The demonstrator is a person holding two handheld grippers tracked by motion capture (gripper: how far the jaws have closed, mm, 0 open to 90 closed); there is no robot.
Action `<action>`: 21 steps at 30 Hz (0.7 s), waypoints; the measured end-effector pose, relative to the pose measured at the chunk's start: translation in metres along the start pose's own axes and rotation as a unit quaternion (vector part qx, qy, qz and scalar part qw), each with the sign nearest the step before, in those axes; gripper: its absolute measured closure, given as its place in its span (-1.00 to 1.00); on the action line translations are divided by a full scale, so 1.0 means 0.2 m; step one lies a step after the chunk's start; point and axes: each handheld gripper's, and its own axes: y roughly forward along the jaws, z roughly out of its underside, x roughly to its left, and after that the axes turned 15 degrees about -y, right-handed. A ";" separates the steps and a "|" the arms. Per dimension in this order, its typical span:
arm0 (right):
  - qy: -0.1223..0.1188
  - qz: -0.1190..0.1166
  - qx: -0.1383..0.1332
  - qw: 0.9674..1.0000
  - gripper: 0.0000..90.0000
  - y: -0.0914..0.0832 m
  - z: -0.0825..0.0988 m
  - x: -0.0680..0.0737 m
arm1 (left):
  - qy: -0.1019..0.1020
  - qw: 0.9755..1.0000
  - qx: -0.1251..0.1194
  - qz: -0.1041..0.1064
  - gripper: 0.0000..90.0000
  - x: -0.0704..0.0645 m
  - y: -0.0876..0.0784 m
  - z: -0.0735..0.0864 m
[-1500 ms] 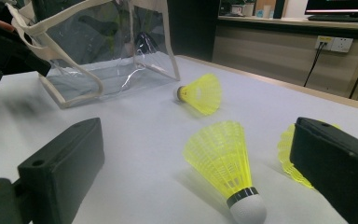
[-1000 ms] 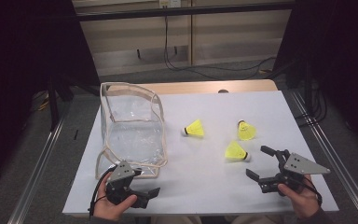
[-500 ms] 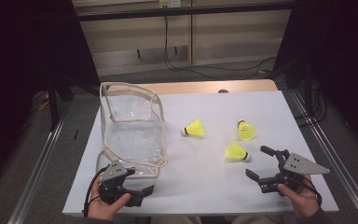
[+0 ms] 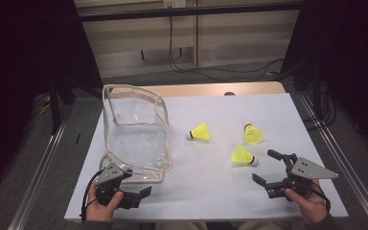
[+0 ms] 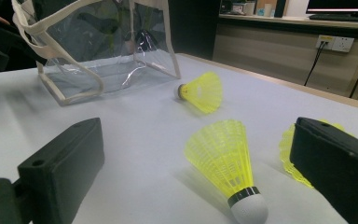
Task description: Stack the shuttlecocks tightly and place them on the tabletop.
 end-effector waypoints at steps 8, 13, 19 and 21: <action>0.001 0.001 0.004 1.000 -0.94 0.00 0.00 0.00 | 0.006 1.000 0.003 0.005 -0.89 0.03 0.00 0.00; 0.000 0.001 0.003 1.000 -0.94 0.00 0.00 0.00 | 0.009 1.000 0.003 0.009 -0.89 0.05 0.01 0.00; 0.000 0.000 0.004 1.000 -0.94 0.00 0.00 0.00 | 0.011 1.000 0.006 0.011 -0.89 0.07 0.02 0.00; 0.000 0.001 0.004 1.000 -0.94 0.00 0.00 0.00 | 0.014 1.000 0.005 0.011 -0.88 0.08 0.01 0.00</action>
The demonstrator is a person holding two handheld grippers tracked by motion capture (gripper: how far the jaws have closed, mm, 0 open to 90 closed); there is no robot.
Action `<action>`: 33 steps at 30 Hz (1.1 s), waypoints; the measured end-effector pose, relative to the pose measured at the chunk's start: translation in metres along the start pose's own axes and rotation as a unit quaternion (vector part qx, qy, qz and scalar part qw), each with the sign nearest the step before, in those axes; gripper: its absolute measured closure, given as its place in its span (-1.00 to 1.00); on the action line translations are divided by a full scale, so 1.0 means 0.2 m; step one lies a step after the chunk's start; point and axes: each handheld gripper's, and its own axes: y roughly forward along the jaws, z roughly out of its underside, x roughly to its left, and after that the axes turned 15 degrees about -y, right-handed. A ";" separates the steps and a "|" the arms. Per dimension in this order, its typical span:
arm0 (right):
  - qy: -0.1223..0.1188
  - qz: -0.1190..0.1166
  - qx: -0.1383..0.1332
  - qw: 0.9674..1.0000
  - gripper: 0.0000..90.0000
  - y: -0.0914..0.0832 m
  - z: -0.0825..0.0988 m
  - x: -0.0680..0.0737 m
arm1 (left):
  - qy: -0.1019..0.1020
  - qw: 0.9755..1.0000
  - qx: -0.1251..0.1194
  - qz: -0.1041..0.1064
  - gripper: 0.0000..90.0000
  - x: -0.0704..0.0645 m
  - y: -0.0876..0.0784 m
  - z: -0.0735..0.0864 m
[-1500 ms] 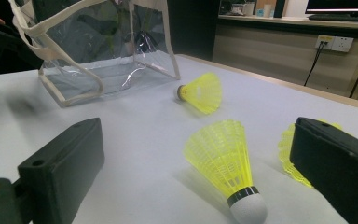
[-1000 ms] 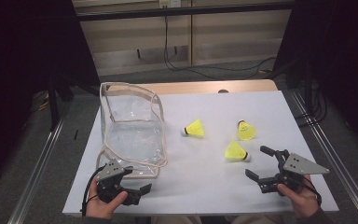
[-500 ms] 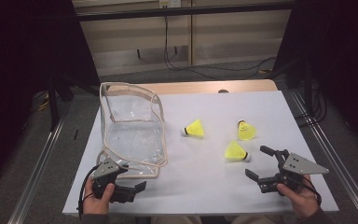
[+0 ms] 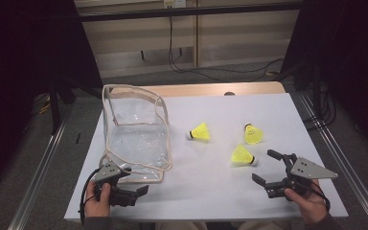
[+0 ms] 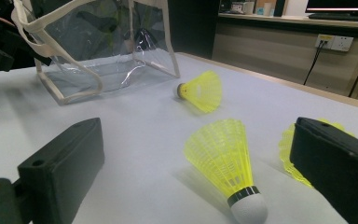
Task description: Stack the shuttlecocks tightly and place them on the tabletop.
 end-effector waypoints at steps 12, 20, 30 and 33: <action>-0.003 -0.001 0.002 1.000 -0.94 0.00 0.00 0.00 | 0.002 1.000 -0.003 0.003 -0.88 0.01 0.01 0.00; -0.003 0.000 0.002 1.000 -0.94 0.01 0.00 0.00 | 0.004 1.000 -0.005 0.002 -0.88 0.02 0.01 -0.01; 0.001 -0.001 0.009 1.000 -0.94 0.01 0.00 0.00 | 0.008 1.000 -0.005 0.004 -0.88 0.03 0.02 -0.01; -0.001 0.004 0.013 1.000 -0.94 0.02 0.00 -0.01 | 0.007 1.000 -0.006 0.003 -0.88 0.03 0.02 -0.01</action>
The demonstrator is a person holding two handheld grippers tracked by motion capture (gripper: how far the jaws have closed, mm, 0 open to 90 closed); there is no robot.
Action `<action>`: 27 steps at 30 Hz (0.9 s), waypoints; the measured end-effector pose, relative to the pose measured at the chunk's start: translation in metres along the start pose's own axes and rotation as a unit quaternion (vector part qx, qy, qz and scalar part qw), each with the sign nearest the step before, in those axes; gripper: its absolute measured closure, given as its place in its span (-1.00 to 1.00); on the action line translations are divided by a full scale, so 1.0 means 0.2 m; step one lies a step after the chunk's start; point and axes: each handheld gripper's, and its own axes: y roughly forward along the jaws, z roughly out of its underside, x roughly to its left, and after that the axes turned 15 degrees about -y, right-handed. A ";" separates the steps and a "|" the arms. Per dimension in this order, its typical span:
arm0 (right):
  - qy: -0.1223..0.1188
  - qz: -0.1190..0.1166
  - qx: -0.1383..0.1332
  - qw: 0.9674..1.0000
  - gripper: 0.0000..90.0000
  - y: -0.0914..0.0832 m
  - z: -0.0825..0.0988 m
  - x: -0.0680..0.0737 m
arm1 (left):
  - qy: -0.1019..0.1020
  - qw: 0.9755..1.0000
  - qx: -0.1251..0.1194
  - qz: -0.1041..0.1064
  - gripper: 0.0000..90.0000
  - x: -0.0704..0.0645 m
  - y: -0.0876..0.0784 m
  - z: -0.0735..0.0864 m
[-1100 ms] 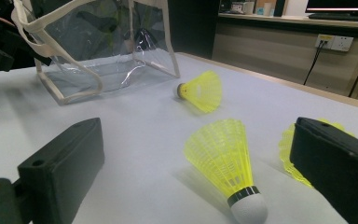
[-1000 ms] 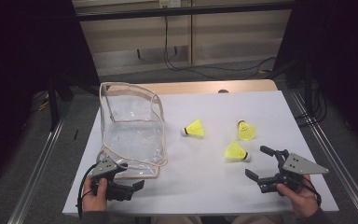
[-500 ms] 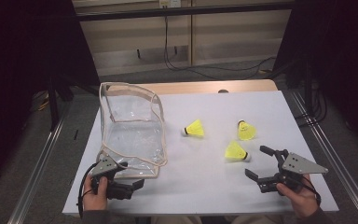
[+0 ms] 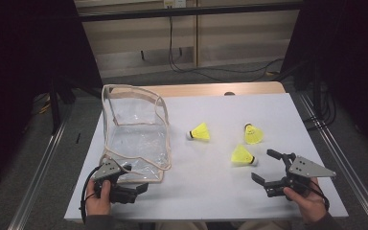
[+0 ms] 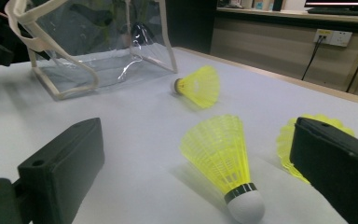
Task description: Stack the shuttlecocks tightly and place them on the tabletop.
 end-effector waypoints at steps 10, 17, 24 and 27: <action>0.005 0.013 0.019 1.000 -0.94 0.03 -0.01 -0.05 | -0.001 1.000 -0.002 0.003 -0.88 0.00 0.00 0.00; 0.014 0.020 0.033 0.999 -0.94 0.06 -0.02 -0.09 | -0.001 1.000 -0.002 0.003 -0.88 0.00 0.00 0.00; 0.012 0.014 0.048 0.999 -0.94 0.10 -0.03 -0.10 | -0.002 1.000 -0.002 0.003 -0.88 0.00 0.00 0.00; 0.015 0.017 0.063 0.998 -0.93 0.11 -0.03 -0.10 | -0.002 1.000 -0.002 0.002 -0.88 0.00 0.00 0.00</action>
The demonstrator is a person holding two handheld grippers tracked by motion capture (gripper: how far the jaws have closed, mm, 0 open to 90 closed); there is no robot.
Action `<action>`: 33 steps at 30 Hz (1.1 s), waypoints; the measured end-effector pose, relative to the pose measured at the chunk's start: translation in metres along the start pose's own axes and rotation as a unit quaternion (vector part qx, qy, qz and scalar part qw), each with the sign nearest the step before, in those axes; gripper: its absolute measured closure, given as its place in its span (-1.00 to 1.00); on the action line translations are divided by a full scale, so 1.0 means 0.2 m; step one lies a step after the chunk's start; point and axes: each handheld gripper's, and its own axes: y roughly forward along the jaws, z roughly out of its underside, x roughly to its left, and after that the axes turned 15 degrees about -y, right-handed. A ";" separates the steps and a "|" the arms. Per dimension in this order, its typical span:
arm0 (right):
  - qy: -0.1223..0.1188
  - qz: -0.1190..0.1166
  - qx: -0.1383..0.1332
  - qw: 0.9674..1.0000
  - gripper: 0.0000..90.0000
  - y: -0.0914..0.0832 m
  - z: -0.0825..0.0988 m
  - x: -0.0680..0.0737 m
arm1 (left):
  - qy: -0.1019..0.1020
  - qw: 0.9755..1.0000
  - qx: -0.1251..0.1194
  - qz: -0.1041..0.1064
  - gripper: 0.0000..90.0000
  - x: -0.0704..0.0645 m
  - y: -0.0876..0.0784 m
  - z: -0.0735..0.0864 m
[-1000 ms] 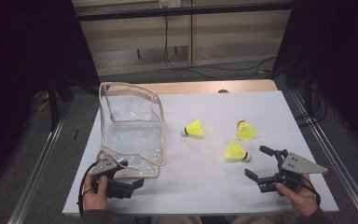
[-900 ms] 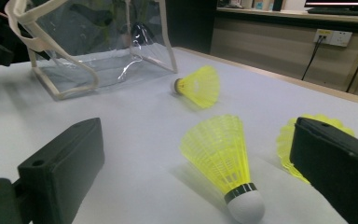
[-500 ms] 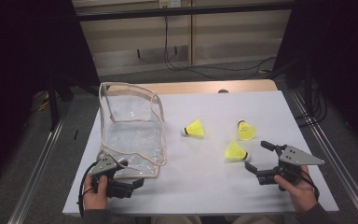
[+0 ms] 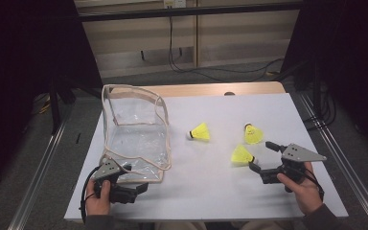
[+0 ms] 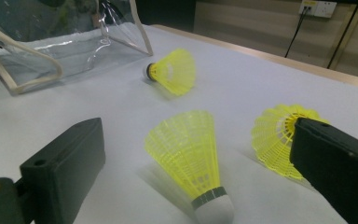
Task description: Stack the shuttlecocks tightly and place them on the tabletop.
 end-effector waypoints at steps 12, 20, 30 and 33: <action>-0.003 0.001 0.023 1.000 -0.94 0.05 -0.02 -0.02 | 0.001 1.000 0.000 0.000 -0.88 0.00 0.00 0.00; -0.003 -0.003 0.025 1.000 -0.93 0.08 -0.04 -0.03 | 0.000 1.000 0.000 0.002 -0.88 0.00 0.00 0.00; 0.006 0.008 0.036 0.999 -0.92 0.11 -0.06 -0.05 | 0.001 1.000 0.000 0.001 -0.88 0.00 0.00 0.00; 0.007 0.011 0.038 0.999 -0.91 0.12 -0.06 -0.06 | 0.000 1.000 0.000 0.001 -0.88 0.00 0.00 0.00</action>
